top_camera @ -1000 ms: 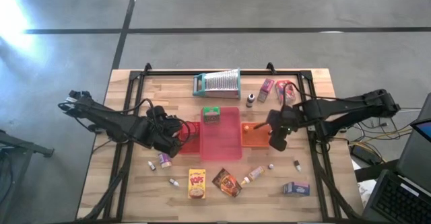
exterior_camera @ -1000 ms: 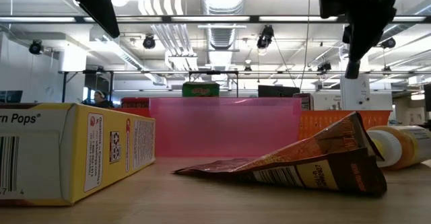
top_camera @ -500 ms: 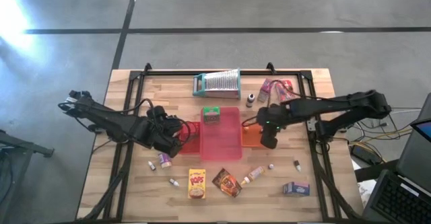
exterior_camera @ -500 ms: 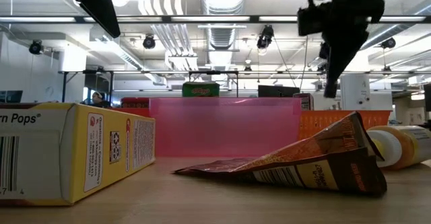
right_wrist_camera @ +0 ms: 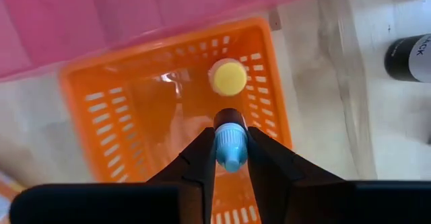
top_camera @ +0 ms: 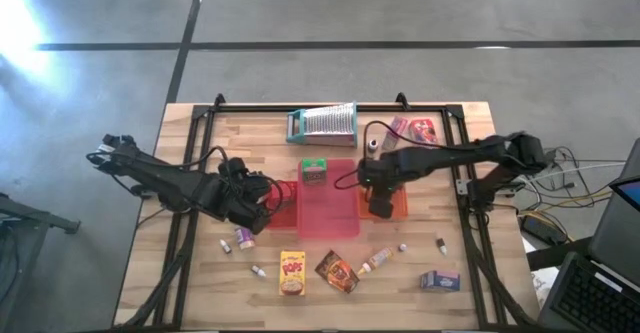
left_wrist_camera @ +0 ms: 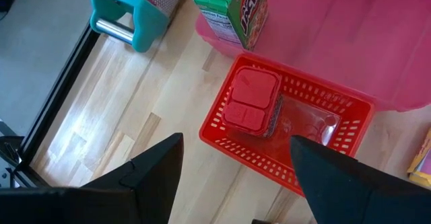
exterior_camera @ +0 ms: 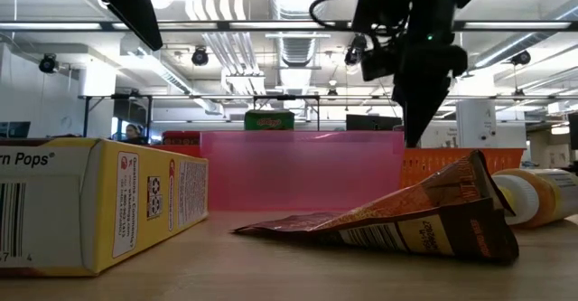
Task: Pick & Place Kitchen Items
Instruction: Put the small black food coloring bottle into the orange bin, then put the purple cereal box into the pink bin
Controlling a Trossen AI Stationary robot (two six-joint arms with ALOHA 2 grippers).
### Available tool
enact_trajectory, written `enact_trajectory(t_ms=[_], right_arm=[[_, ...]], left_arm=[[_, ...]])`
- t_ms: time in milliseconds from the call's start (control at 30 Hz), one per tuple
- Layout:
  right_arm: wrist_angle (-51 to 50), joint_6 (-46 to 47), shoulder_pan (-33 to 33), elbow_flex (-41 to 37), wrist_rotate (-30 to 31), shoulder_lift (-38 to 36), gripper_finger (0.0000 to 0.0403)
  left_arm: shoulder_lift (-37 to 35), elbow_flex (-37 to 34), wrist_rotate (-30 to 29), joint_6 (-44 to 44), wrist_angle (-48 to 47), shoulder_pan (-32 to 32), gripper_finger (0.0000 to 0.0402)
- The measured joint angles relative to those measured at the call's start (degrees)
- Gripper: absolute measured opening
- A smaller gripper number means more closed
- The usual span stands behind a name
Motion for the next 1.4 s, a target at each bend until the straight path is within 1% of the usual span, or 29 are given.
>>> enact_trajectory(t_ms=[100,267,333,400,533,633,967,1267,1400], right_arm=[[0.6,-0.6,-0.9,-0.1,0.0,1.5,0.0066],[3.5,-1.0,-1.7,-1.2,-0.7,3.1,0.0081],[5.3,-1.4,-1.9,-1.8,-1.8,3.8,0.0083],[7.0,-1.8,-2.1,-2.5,-2.9,4.4,0.0080],[7.4,-2.1,-2.3,-2.7,-3.1,5.4,0.0068],[7.4,-2.4,-2.3,-2.8,-3.0,5.7,0.0067],[8.6,-2.6,-2.3,-3.0,-3.0,5.6,0.0119],[8.6,-2.9,-2.3,-3.1,-2.8,5.2,0.0155],[8.6,-3.1,-2.3,-3.1,-1.5,4.7,0.0165]], left_arm=[[0.0,0.0,0.0,0.0,0.0,0.0,0.0276],[0.0,0.0,0.0,0.0,0.1,0.0,0.0276],[0.0,0.0,0.0,0.0,0.3,0.0,0.0276],[0.0,0.0,0.0,0.0,0.4,0.0,0.0276],[0.0,0.0,0.0,0.0,0.5,0.0,0.0276],[0.0,0.0,0.0,0.0,0.6,0.0,0.0276],[0.0,0.0,0.0,0.0,0.7,0.0,0.0276],[0.0,0.0,0.0,0.0,0.7,0.0,0.0276],[0.0,0.0,0.0,0.0,0.7,0.0,0.0276]])
